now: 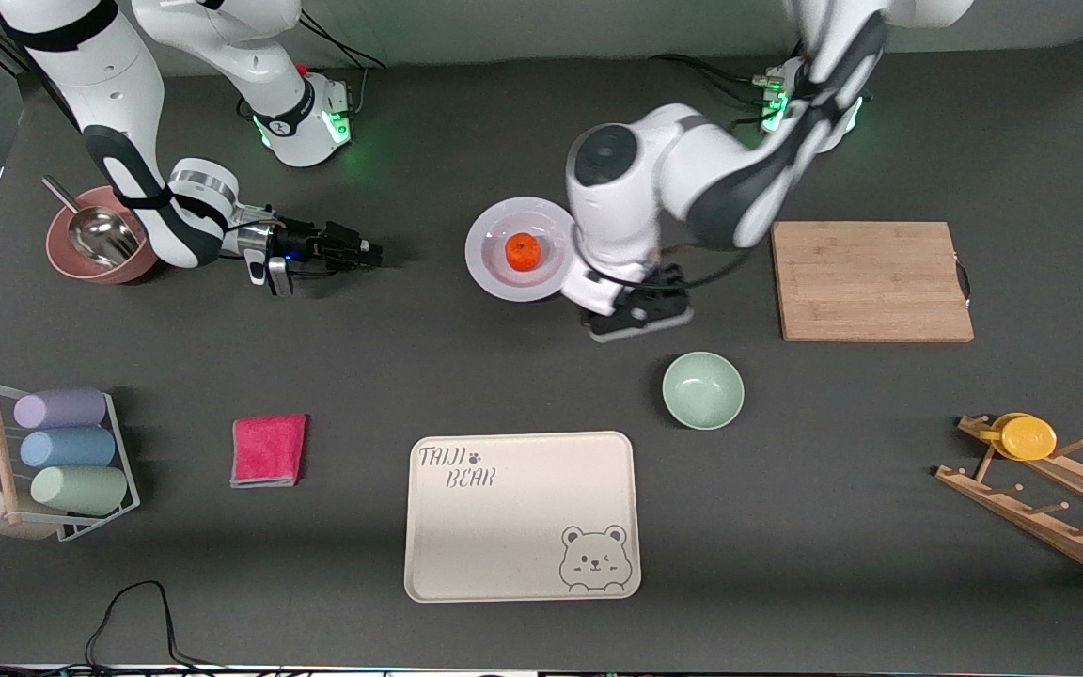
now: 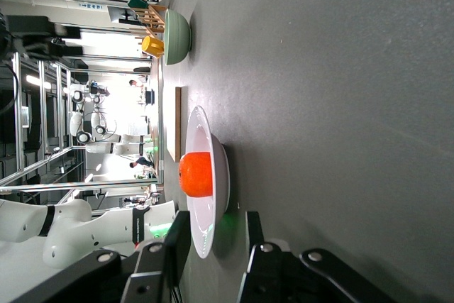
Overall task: Place orange and plate with both arms
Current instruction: 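Lower the orange onto the plate and open the left gripper, then withdraw the left gripper while the right gripper approaches the plate rim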
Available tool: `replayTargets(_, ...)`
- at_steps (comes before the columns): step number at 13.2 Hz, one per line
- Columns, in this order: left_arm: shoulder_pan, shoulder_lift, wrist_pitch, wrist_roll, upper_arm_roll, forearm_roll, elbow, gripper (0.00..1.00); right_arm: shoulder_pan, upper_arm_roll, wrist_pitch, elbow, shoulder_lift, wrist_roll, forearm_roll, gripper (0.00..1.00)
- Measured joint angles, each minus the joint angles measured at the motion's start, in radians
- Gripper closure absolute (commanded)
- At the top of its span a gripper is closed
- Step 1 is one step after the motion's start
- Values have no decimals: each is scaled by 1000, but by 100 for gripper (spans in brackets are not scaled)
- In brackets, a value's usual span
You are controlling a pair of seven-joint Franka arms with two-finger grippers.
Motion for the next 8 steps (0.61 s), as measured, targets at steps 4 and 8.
replayTargets(4,284,-177,-116,442,7,-138,22,0,17,31,-1,0,5,-1,66,62)
replayTargets(8,485,-253,-164,664,8,-227,22,0,40,106,0,1,16,-4,183,62)
